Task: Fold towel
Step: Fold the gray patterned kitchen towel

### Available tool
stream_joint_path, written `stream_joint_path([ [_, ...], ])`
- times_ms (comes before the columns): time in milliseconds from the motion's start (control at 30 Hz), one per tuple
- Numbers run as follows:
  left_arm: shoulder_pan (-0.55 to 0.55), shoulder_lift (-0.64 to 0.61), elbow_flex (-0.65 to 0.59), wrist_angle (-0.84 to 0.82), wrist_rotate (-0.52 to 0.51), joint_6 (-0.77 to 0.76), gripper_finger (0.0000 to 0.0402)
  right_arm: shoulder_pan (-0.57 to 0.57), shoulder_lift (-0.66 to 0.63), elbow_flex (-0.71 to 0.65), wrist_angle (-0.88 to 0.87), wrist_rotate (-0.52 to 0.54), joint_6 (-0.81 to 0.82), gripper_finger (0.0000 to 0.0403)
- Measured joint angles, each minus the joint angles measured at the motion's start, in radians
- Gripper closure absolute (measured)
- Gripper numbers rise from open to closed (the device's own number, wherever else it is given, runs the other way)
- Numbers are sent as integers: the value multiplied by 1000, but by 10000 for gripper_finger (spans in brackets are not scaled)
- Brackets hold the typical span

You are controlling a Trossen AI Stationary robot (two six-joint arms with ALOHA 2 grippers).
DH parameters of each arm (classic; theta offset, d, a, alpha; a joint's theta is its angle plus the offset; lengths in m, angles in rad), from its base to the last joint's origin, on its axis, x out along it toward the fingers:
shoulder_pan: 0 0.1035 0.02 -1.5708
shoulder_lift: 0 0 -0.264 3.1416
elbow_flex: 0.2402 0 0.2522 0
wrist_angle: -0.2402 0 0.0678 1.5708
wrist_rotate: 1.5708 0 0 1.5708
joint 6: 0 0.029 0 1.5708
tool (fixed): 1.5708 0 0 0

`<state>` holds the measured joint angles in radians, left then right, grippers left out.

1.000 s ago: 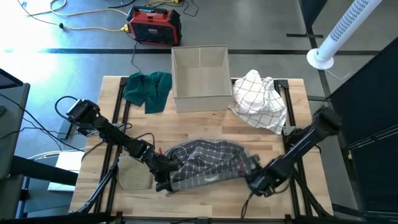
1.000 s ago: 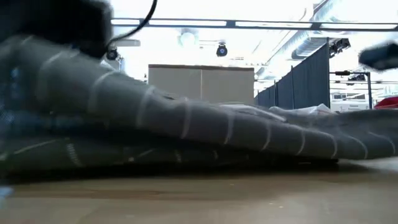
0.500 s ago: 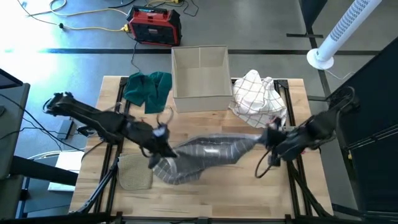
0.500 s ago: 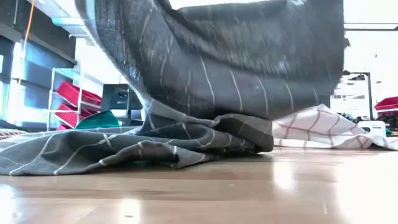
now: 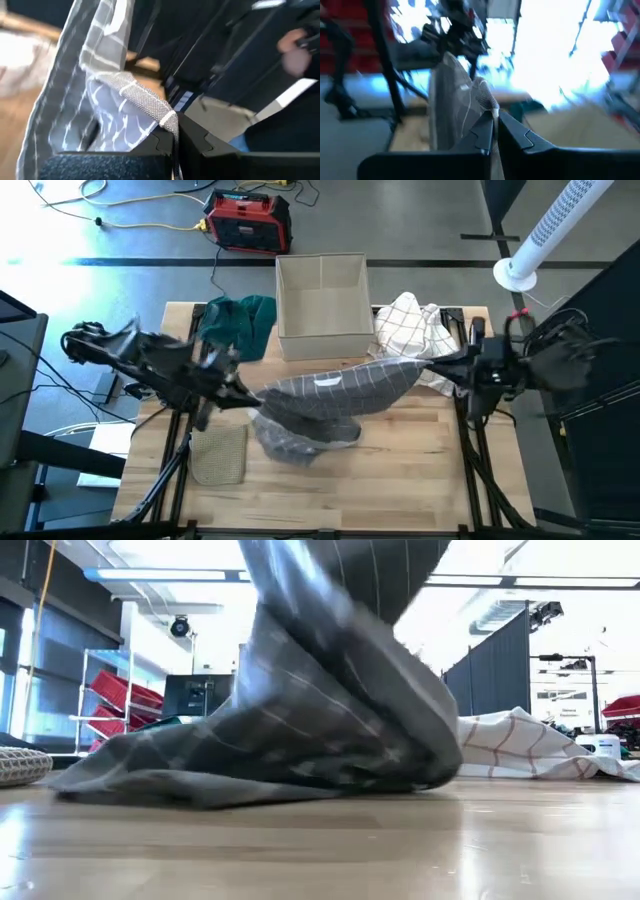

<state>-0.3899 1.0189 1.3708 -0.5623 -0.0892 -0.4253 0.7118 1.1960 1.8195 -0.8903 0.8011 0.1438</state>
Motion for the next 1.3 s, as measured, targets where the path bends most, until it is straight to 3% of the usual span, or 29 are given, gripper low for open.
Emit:
stream_joint_path([
  [267, -78, -2, 214, 95, -10, 198, 401, 100, 42, 94, 345, 14, -384, 402],
  [400, -94, -2, 320, 97, -73, 290, 401, 137, 80, 160, 494, 19, -611, 402],
  [633, -96, 0, 410, 94, -213, 461, 402, 152, 152, 315, 523, 202, -886, 402],
  [733, -96, 0, 418, 96, -278, 510, 402, 153, 175, 379, 528, 226, -953, 402],
  [1100, -152, 124, 420, 260, -126, 495, 402, 213, 263, 492, 511, -116, -813, 402],
  [1300, -256, 228, 420, 405, -131, 635, 402, 298, 320, 491, 565, -289, -856, 402],
])
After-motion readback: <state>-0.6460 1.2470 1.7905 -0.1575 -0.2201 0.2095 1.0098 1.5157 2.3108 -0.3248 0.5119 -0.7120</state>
